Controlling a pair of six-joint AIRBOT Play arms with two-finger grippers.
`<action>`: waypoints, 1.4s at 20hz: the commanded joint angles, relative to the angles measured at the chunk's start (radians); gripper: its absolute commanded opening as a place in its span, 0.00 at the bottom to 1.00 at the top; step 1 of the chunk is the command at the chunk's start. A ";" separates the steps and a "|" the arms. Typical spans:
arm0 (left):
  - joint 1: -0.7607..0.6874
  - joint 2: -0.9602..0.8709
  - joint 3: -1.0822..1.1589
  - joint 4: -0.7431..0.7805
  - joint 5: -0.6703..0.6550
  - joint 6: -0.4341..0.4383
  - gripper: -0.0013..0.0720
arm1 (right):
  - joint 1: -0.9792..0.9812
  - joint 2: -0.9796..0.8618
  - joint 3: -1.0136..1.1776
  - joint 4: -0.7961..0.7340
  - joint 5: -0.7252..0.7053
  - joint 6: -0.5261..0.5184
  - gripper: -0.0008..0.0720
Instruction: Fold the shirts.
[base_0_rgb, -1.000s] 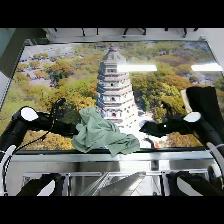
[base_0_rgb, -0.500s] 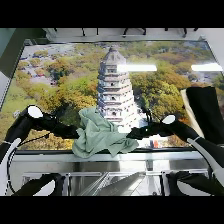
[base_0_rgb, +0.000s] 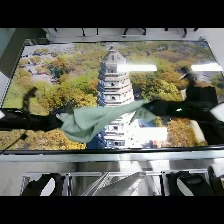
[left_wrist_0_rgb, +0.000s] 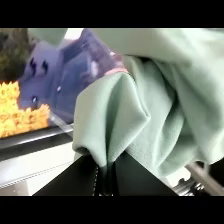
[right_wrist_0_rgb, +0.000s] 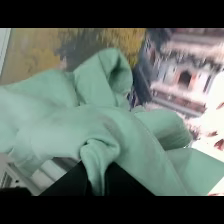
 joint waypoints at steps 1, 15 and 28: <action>0.018 0.085 0.264 -0.017 -0.124 -0.127 0.04 | -0.022 0.105 0.255 -0.236 0.060 0.142 0.06; 0.018 -0.077 0.934 -0.089 -0.196 -0.294 0.04 | -0.021 0.023 0.703 -0.521 0.325 0.144 0.06; -0.391 -1.110 1.003 -0.014 0.252 0.051 0.04 | -0.037 -0.620 0.407 -0.529 -0.105 0.193 0.06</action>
